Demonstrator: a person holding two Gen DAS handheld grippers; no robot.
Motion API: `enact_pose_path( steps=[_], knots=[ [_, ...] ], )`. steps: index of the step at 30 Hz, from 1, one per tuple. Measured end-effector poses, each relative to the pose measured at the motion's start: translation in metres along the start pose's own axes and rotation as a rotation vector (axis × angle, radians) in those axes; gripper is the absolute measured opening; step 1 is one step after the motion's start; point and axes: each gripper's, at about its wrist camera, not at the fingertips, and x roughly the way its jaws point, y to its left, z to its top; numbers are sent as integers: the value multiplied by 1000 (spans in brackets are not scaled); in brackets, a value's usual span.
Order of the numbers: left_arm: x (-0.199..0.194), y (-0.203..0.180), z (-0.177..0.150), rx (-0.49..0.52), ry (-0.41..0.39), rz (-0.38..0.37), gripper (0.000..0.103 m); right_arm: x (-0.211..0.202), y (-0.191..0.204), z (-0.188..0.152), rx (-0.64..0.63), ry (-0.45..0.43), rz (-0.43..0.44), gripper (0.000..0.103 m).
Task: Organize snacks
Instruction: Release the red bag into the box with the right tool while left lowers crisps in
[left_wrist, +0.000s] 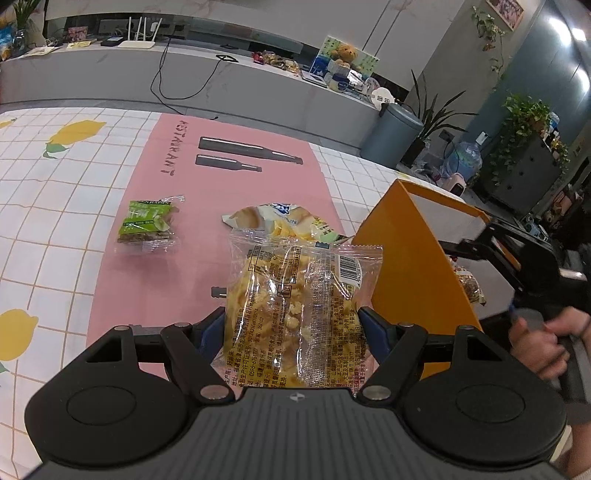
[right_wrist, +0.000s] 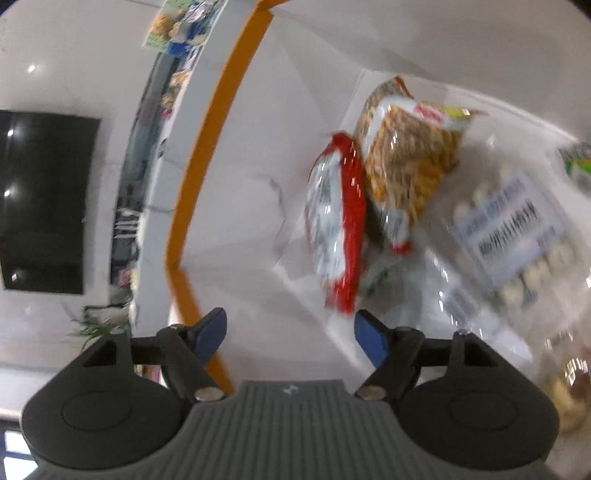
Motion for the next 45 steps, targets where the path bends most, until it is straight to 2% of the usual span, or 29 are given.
enact_pose_path(
  steps=[2,5,11,14,17,20,24,27,30,32,33,34,35,39,45],
  knots=[
    [-4,-2,-1,10,-8,-2,87,-14,-2,-6,-21,10,51,77],
    [-11,-4,-1,20,-16,-3,87,-49,-1,-17,-138,-41,85,82],
    [-29,-25,-3,66,-58,-33,86,-124,11,-36,-406,-217,96,88],
    [-39,-38,-6,82,-77,-47,86,-151,19,-45,-575,-300,28,90],
    [-44,-56,-8,98,-88,-64,86,-165,19,-46,-663,-363,-78,90],
    [-45,-80,-7,131,-88,-73,86,-169,8,-38,-646,-378,-101,90],
    [-32,-115,0,147,-89,-86,86,-165,-17,-22,-573,-335,-93,90],
    [-12,-145,5,161,-77,-80,86,-178,-30,-12,-525,-385,-125,90],
    [12,-175,4,179,-53,-78,87,-200,-41,-6,-465,-445,-92,90],
    [27,-193,0,192,-33,-9,86,-208,-47,-3,-438,-459,-54,90],
    [33,-200,-3,190,-22,51,86,-211,-49,-2,-433,-462,-46,90],
    [40,-209,-7,193,-29,115,86,-214,-53,-1,-424,-467,-42,90],
    [44,-215,-11,204,-45,146,86,-216,-56,2,-409,-469,-42,90],
    [66,-231,-17,247,-47,228,86,-208,-61,7,-333,-461,-36,90],
    [77,-245,-26,298,-73,326,91,-208,-56,5,-355,-464,-21,90]
  ],
)
